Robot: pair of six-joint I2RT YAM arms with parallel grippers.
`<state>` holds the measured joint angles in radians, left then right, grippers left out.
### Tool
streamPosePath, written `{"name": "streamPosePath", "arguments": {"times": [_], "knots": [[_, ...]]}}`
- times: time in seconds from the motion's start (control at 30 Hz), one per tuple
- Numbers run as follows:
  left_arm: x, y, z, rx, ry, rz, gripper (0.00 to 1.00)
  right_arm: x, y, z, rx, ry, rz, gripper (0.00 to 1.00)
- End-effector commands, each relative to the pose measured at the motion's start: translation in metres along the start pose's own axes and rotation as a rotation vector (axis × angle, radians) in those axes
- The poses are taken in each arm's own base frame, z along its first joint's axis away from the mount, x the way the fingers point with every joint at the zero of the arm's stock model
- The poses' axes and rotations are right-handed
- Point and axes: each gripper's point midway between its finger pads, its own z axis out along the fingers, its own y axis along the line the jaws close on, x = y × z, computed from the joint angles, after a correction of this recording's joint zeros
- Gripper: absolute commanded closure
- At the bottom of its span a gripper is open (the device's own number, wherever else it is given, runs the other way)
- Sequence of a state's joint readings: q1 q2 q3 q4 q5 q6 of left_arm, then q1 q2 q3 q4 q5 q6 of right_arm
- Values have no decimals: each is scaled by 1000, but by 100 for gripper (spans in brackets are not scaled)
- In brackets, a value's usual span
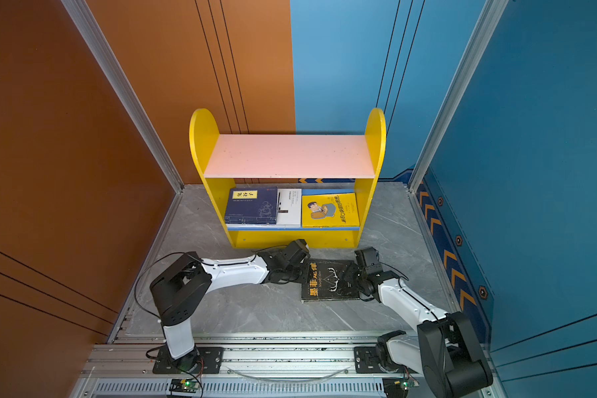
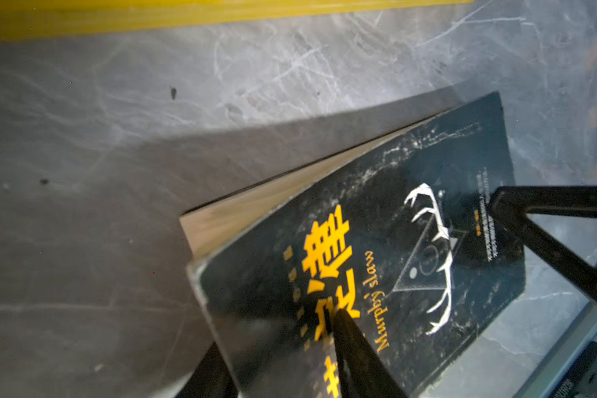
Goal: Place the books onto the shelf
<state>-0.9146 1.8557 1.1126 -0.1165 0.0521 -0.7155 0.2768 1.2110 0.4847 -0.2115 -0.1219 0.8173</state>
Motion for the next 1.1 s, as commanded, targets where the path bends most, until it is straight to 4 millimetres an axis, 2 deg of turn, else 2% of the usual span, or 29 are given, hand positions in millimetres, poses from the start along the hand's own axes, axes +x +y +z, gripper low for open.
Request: {"name": "streamPosePath", "arguments": {"times": [0.0,0.13,0.27,0.37,0.43,0.67,0.83,0.97,1.07], "knots": [[-25,-32,-24,142,-127,1,64,18,-11,10,39,65,11,16],[-33,-43,-35,201,-176,0,80,16,-8,11,35,63,7,16],[-38,-46,-43,203,-200,-3,81,14,-7,9,40,60,-2,16],[-40,-46,-50,200,-209,-5,86,9,-4,5,29,47,-3,16],[-33,-37,-49,184,-196,-10,89,3,-2,0,13,32,8,14],[-48,-43,-67,244,-209,-71,94,-15,15,-24,-161,-15,137,9],[-65,-43,-76,295,-228,-188,97,-22,23,-47,-298,-56,275,5],[-94,-54,-88,428,-284,-294,97,-20,23,-58,-368,-62,379,4],[-112,-61,-92,499,-284,-376,98,-13,25,-59,-425,-49,462,6]]}}
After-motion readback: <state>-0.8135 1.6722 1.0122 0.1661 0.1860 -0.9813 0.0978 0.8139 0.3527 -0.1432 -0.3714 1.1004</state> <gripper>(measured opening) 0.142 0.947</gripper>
